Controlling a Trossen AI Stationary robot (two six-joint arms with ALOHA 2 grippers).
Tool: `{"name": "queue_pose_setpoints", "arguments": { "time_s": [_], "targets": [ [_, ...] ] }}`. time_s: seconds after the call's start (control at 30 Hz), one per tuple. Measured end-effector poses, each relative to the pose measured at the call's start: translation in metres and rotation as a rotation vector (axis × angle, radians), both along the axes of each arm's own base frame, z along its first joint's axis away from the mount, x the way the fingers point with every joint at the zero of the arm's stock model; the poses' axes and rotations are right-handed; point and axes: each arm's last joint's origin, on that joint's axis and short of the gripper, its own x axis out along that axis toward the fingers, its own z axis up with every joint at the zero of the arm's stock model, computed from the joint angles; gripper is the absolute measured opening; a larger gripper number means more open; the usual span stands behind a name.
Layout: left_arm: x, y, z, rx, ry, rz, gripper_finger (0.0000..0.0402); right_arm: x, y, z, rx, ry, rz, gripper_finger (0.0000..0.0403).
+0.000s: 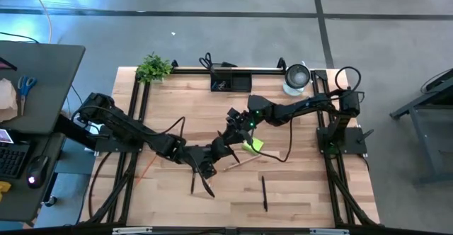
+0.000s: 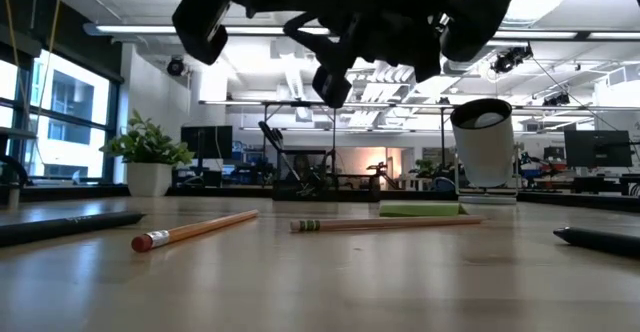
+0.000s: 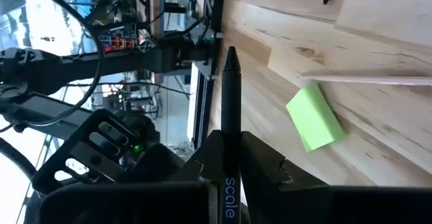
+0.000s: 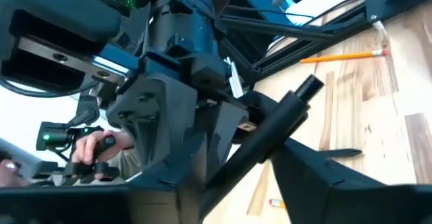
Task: Pick and place office supplies into organizer
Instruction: Put the top black pen into the black desk organizer
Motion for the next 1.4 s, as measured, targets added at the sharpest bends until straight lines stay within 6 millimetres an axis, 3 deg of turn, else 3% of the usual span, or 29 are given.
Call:
{"name": "queue_pose_setpoints", "arguments": {
  "time_s": [0.37,0.53,0.8,0.93,1.1,1.23,1.4],
  "targets": [
    [0.0,0.0,-0.001,-0.078,-0.013,0.012,0.0017,-0.001,-0.004,0.0,-0.058,-0.05,0.031,0.0019],
    [0.0,0.0,-0.001,-0.24,-0.064,0.089,0.0018,-0.002,-0.022,0.0,-0.087,-0.063,-0.053,0.0022],
    [-0.001,0.001,-0.003,-0.576,-0.156,0.267,0.0018,-0.01,-0.074,0.001,-0.254,-0.146,-0.267,0.0018],
    [-0.004,0.003,-0.005,-0.799,-0.276,0.476,0.0019,-0.019,-0.106,0.002,-0.406,-0.213,-0.391,0.0028],
    [-0.011,0.006,-0.015,-0.909,-0.273,0.619,0.0019,-0.034,-0.149,0.005,-0.593,-0.229,-0.653,0.004],
    [-0.014,0.004,-0.029,-1.026,-0.238,0.519,0.0019,-0.043,-0.181,0.02,-0.626,-0.242,-0.764,0.0024],
    [-0.023,0.013,-0.049,-1.188,-0.285,0.33,0.0014,-0.041,-0.204,0.052,-0.666,-0.321,-0.719,0.002]
  ]
}}
